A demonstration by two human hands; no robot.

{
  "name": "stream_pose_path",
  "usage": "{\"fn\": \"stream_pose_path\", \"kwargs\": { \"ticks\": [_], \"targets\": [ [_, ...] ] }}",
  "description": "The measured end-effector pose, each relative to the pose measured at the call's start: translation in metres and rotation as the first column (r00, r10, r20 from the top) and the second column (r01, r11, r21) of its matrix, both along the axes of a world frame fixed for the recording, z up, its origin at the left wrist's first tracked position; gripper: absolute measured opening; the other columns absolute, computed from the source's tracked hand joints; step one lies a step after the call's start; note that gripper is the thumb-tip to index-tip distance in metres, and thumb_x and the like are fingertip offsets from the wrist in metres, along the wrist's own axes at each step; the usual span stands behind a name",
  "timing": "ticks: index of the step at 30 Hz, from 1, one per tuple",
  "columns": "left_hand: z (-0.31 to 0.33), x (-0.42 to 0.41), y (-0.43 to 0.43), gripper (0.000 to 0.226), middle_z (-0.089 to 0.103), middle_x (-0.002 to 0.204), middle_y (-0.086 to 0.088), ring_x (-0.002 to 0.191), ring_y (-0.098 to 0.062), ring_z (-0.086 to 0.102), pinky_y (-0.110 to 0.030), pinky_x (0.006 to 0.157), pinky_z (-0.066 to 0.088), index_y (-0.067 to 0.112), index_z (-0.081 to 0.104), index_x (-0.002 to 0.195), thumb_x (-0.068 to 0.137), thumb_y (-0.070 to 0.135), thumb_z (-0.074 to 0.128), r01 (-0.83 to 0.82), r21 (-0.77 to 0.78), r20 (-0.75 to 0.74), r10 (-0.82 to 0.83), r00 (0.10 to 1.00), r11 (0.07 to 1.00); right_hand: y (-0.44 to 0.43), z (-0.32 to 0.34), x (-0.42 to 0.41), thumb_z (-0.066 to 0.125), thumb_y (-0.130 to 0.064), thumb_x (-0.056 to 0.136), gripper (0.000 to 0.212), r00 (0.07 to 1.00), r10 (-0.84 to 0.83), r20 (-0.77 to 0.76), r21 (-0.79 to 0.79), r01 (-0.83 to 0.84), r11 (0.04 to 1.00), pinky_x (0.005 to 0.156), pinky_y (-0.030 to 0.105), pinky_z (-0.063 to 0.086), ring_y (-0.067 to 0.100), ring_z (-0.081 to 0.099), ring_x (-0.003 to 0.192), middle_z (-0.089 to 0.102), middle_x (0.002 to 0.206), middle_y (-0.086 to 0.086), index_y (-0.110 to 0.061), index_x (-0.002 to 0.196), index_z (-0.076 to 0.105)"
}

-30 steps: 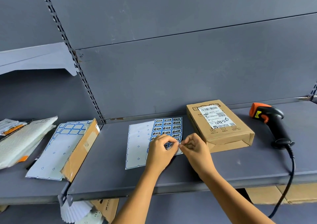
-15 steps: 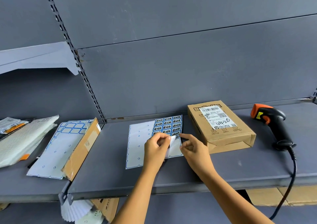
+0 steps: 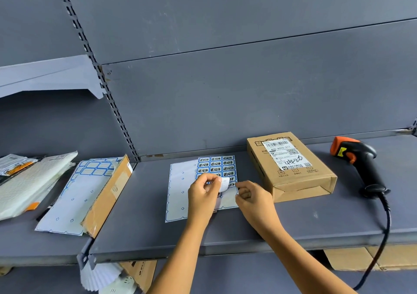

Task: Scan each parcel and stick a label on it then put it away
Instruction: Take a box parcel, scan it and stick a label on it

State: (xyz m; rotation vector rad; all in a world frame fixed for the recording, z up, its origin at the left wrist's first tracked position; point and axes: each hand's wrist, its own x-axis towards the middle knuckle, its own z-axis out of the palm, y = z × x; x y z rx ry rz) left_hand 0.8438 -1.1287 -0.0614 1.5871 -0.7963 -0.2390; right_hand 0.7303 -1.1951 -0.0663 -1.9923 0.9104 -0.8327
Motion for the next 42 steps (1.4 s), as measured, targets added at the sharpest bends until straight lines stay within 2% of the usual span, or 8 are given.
{"fn": "stream_pose_path", "kwargs": {
  "ticks": [4,7,11,15,22,27,36,42],
  "targets": [
    [-0.001,0.0,0.001,0.019,0.064,0.078,0.008,0.071,0.002,0.058,-0.01,0.067,0.045,0.02,0.059,0.076,0.089,0.007,0.06,-0.021,-0.043,0.074,0.024,0.997,0.999,0.003,0.004,0.0,0.063,-0.012,0.087,0.004,0.996,-0.046,0.081,0.028,0.044,0.999,0.071,0.011,0.042,0.006,0.055,0.08,0.052,0.087,-0.005,-0.01,0.09,0.065],
    [-0.006,-0.001,0.0,0.014,0.061,0.081,0.01,0.079,-0.002,0.056,-0.01,0.071,0.043,0.021,0.056,0.076,0.089,0.016,0.061,-0.054,-0.047,0.336,0.066,0.94,0.997,0.004,0.007,-0.003,0.06,-0.023,0.09,0.03,0.987,-0.068,0.148,0.176,0.042,0.984,0.058,0.02,0.037,0.015,0.053,0.071,0.061,0.066,0.008,0.001,0.072,0.065],
    [-0.011,-0.006,-0.003,0.015,0.056,0.086,0.006,0.084,-0.007,0.05,-0.014,0.075,0.04,0.018,0.056,0.082,0.09,0.03,0.052,-0.038,-0.069,0.653,0.074,0.754,0.997,0.003,0.017,-0.006,0.06,-0.033,0.091,0.031,0.974,-0.089,0.207,0.404,-0.002,0.915,0.05,0.016,0.033,0.011,0.045,0.06,0.054,0.054,0.008,-0.012,0.071,0.071],
    [-0.017,-0.006,-0.006,0.011,0.055,0.089,0.002,0.084,-0.016,0.053,-0.027,0.076,0.044,0.019,0.055,0.086,0.093,0.026,0.052,-0.024,-0.077,0.791,0.076,0.607,0.997,-0.003,0.021,-0.008,0.061,-0.02,0.09,0.027,0.97,-0.058,0.234,0.534,-0.079,0.842,0.051,0.015,0.03,-0.001,0.042,0.043,0.049,0.04,-0.012,-0.014,0.064,0.065],
    [-0.016,-0.01,-0.006,0.027,0.055,0.088,0.0,0.081,-0.018,0.052,-0.028,0.074,0.043,0.012,0.063,0.088,0.097,0.031,0.047,-0.027,-0.08,0.895,0.084,0.438,0.996,-0.005,0.026,-0.008,0.055,-0.006,0.093,0.034,0.943,-0.103,0.316,0.6,-0.115,0.791,0.039,0.008,0.029,-0.003,0.041,0.032,0.046,0.034,-0.013,-0.012,0.059,0.057],
    [-0.017,-0.01,-0.007,0.014,0.054,0.09,0.001,0.083,-0.019,0.051,-0.03,0.075,0.044,0.015,0.062,0.09,0.092,0.027,0.056,-0.016,-0.091,0.885,0.088,0.457,0.996,-0.003,0.026,-0.01,0.056,-0.003,0.091,0.031,0.935,-0.116,0.335,0.606,-0.12,0.786,0.04,0.008,0.03,-0.002,0.04,0.032,0.045,0.035,-0.012,-0.01,0.061,0.057],
    [-0.005,-0.016,-0.01,0.012,0.056,0.097,0.004,0.092,-0.011,0.048,-0.027,0.082,0.04,0.022,0.051,0.094,0.093,0.028,0.041,-0.092,-0.127,0.602,0.15,0.784,0.988,0.002,0.054,-0.011,0.054,-0.011,0.092,0.026,0.875,-0.237,0.422,0.549,-0.039,0.835,0.037,0.014,0.029,0.001,0.04,0.037,0.051,0.052,-0.001,-0.013,0.067,0.057],
    [0.013,-0.061,-0.052,0.019,0.058,0.093,0.004,0.085,-0.016,0.05,-0.03,0.075,0.038,0.017,0.059,0.087,0.091,0.029,0.044,0.072,0.002,0.752,-0.049,0.657,0.997,-0.057,0.092,-0.061,0.057,-0.015,0.089,0.017,0.902,-0.281,0.328,0.304,0.181,0.935,0.055,0.024,0.034,0.009,0.041,0.056,0.05,0.061,-0.005,-0.011,0.072,0.058]
  ]
}}
